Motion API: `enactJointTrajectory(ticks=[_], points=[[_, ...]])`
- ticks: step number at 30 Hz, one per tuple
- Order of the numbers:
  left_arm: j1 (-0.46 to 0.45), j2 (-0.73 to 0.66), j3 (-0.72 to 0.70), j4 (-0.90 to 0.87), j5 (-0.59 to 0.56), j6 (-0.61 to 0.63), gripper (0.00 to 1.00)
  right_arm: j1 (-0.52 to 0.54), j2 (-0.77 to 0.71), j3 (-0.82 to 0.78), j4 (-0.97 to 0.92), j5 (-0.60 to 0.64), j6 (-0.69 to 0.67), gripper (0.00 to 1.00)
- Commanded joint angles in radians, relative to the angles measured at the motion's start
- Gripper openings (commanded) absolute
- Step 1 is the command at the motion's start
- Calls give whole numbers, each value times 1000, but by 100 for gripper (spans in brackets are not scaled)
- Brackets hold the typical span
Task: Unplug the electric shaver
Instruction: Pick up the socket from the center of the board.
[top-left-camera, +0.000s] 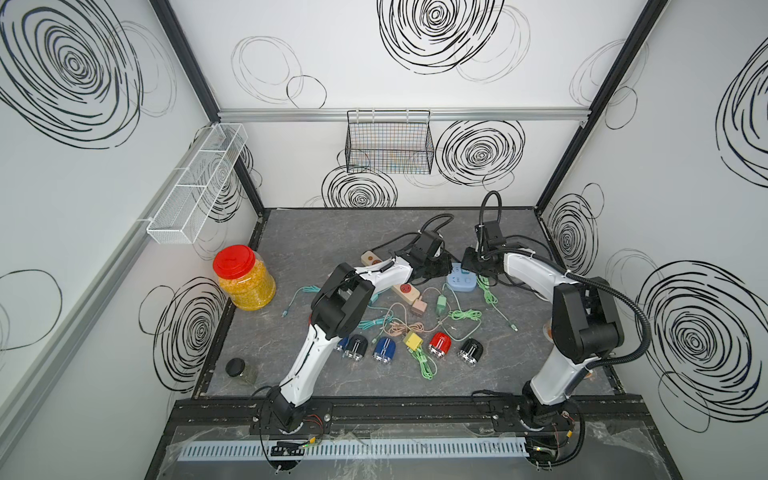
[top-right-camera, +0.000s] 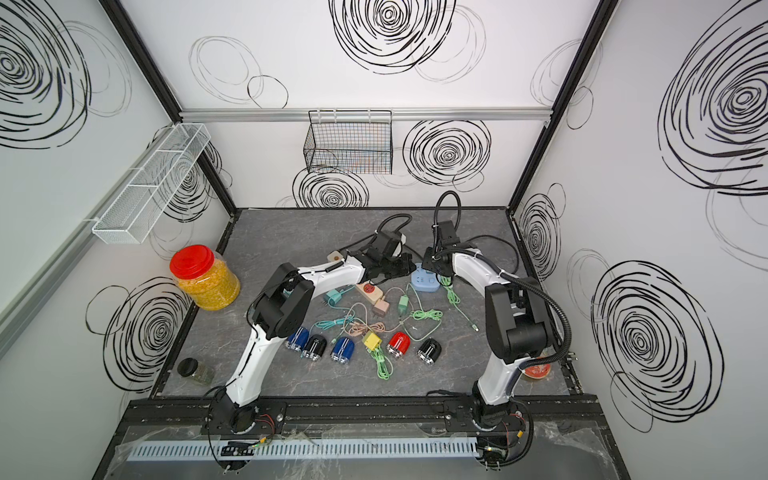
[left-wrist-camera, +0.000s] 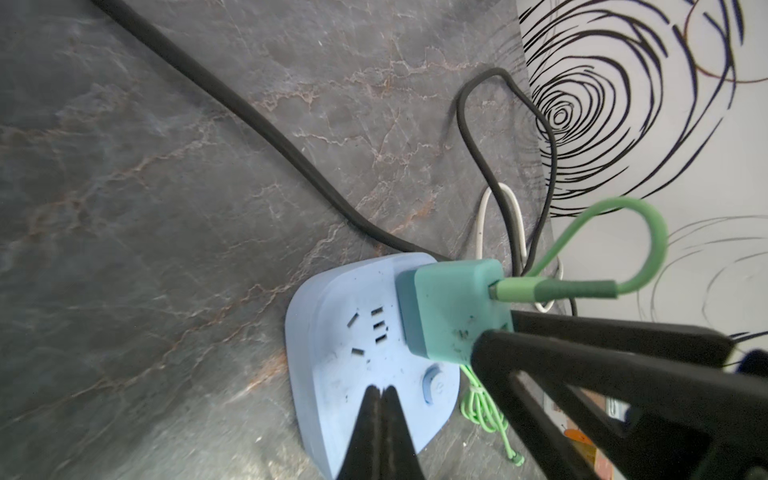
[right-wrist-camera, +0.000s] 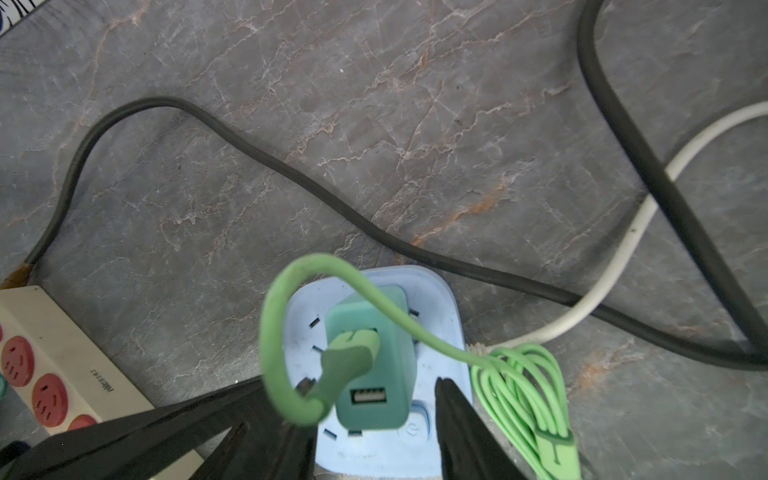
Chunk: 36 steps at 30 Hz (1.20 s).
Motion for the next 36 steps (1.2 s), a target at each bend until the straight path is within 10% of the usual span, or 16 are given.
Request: enactJointTrajectory(ticks=[1, 15, 36], points=[[7, 20, -15, 97, 31, -47, 0, 7, 16, 41, -10, 19, -16, 47], [13, 67, -61, 229, 106, -154, 0, 24, 70, 77, -8, 53, -28, 33], [14, 85, -84, 151, 42, -181, 0, 56, 90, 74, 11, 174, -64, 40]])
